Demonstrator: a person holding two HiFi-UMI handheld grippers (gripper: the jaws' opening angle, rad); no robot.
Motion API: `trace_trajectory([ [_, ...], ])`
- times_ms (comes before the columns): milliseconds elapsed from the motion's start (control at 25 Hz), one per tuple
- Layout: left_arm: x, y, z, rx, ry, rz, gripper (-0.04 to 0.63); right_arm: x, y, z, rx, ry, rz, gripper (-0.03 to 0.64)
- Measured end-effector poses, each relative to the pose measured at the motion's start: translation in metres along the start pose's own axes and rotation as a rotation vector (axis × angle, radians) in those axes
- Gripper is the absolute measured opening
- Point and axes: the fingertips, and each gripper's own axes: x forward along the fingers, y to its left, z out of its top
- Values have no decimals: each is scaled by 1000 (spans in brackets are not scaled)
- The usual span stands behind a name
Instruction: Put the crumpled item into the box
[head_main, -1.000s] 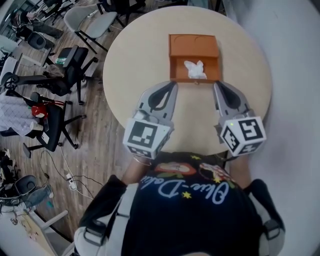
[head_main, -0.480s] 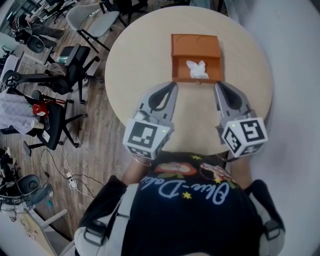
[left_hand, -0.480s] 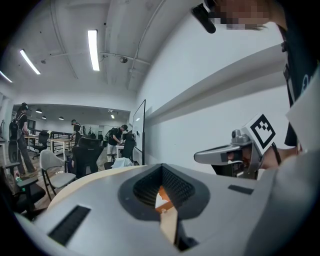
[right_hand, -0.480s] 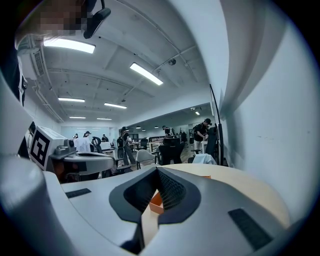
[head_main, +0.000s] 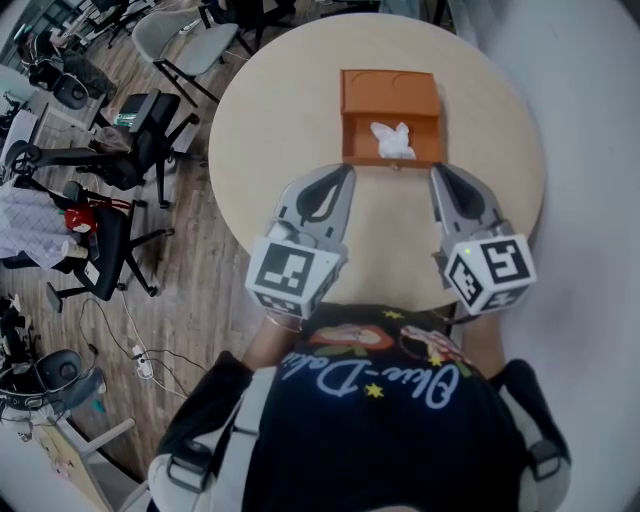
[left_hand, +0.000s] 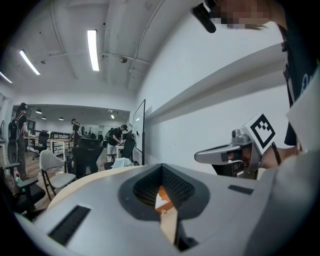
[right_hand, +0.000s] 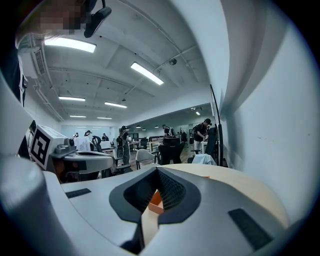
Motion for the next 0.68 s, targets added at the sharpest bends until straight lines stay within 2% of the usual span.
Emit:
trace_trajectory([
  [680, -1, 0, 0, -8, 0, 9, -9, 1, 0, 1, 8, -4, 5, -2],
])
